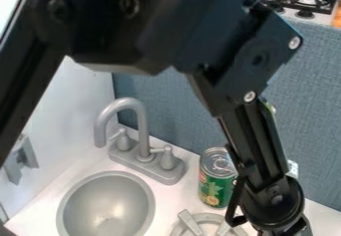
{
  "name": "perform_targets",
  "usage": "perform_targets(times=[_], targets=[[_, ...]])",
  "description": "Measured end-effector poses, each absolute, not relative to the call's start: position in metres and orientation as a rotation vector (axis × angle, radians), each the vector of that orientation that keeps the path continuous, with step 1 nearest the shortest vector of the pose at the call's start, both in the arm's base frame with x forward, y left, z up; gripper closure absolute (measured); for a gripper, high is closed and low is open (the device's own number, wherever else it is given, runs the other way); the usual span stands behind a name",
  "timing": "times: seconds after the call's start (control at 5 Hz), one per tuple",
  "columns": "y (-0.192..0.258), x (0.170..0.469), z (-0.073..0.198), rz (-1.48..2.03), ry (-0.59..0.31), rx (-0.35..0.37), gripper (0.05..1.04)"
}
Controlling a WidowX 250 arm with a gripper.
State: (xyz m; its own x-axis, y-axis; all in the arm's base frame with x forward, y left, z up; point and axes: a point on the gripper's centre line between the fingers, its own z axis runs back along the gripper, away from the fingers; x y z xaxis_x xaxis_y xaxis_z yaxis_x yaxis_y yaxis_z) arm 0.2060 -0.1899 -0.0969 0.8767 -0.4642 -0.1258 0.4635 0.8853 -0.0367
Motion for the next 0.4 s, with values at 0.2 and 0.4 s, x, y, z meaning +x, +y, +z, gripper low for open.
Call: perform_targets(times=[0.2,0.4], targets=[[-0.189,0.209,-0.075,-0.442,0.095,-0.026,0.082],[-0.181,0.212,-0.037,-0.343,0.031,-0.075,0.083]])
